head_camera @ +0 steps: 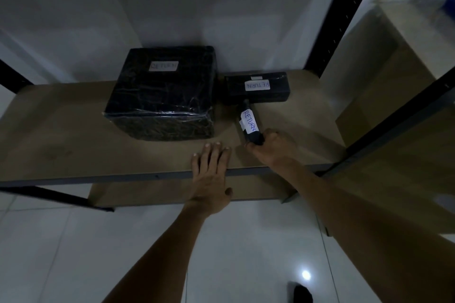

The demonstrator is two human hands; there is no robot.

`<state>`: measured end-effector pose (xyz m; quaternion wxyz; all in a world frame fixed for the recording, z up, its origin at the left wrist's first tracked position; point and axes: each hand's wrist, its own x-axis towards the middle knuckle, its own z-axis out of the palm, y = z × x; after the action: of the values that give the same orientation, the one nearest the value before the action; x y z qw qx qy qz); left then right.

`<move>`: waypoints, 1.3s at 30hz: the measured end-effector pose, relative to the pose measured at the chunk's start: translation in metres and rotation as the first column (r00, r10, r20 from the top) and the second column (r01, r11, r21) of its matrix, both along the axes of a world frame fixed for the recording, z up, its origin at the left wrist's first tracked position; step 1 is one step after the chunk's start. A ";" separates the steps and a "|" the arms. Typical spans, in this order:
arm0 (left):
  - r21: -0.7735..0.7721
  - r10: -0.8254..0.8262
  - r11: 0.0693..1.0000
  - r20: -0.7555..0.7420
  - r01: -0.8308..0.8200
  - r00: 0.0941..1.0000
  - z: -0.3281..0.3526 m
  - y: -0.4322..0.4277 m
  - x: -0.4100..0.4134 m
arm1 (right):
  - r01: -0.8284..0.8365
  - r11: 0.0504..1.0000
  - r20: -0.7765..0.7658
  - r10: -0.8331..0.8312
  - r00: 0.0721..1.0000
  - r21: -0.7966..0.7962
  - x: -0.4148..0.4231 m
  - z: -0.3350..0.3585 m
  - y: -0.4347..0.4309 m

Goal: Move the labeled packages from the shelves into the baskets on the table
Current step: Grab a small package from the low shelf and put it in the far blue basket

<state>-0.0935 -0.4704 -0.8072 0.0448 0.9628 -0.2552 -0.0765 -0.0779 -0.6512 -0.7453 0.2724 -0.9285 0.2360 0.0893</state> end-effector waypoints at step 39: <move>-0.088 -0.053 0.996 -0.571 0.002 0.819 0.374 -0.085 -0.346 | -0.089 0.981 -0.058 0.100 0.993 0.174 -0.465 0.330 -0.131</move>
<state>-0.4392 -0.5551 -0.4333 0.1584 0.8889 -0.2468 -0.3519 -0.5427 -0.7826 -0.4157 0.3387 -0.9083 0.1919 0.1530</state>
